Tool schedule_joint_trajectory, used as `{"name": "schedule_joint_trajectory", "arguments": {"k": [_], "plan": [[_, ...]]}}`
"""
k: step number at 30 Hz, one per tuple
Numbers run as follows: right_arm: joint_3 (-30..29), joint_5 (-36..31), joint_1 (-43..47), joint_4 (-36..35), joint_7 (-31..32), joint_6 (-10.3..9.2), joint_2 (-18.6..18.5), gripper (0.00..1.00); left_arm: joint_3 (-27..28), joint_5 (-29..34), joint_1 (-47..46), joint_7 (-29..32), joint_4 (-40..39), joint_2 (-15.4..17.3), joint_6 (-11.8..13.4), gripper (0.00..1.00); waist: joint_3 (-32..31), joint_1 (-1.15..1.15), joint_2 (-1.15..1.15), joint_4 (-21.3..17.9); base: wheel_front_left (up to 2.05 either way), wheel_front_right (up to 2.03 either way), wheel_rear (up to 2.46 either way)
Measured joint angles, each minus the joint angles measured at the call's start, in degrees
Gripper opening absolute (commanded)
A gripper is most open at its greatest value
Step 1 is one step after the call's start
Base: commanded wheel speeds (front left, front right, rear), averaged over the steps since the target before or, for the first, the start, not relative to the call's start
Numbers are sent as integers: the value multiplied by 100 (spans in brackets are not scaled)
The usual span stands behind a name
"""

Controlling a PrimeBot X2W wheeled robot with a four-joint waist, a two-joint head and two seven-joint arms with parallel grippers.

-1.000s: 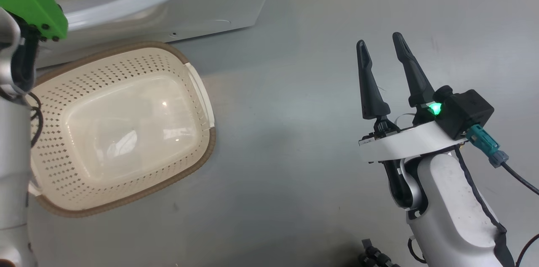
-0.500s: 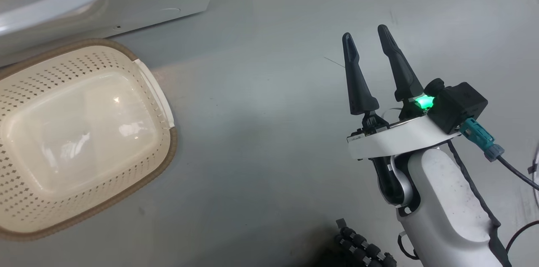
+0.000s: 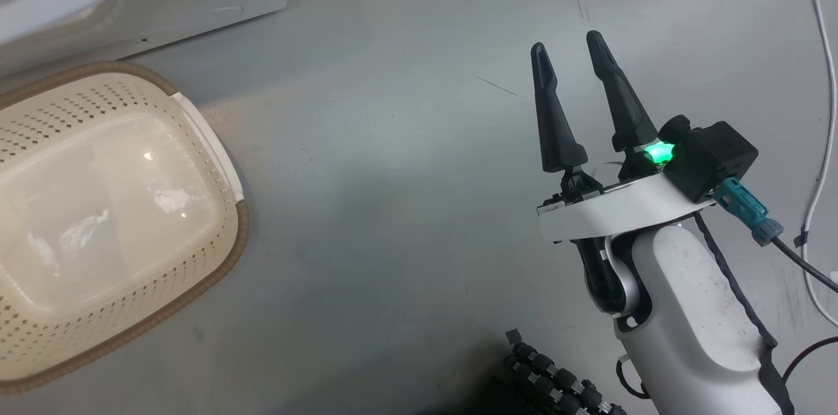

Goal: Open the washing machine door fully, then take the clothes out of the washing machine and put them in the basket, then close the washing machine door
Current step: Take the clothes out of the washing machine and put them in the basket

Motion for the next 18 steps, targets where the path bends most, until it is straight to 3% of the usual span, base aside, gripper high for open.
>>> {"name": "schedule_joint_trajectory", "arguments": {"k": [4,5,6,7,18], "plan": [[9,-1,-30,12,0,-1,1,100,-22,33,-37,136,236,18,68,100,-11,0,0,1,0,0,0],[9,-2,-38,19,0,-3,1,100,-41,34,-48,149,260,18,68,40,-14,0,0,4,0,0,0],[12,-3,-46,24,0,-4,1,100,-65,43,-64,179,285,16,68,10,-18,0,0,8,0,0,0],[18,-3,-51,27,0,-4,1,100,-65,40,-86,180,327,8,68,0,-21,0,0,11,0,0,0],[23,-122,-56,101,0,-8,1,100,-172,114,-164,33,578,-105,93,0,-120,0,0,107,0,0,0]]}}
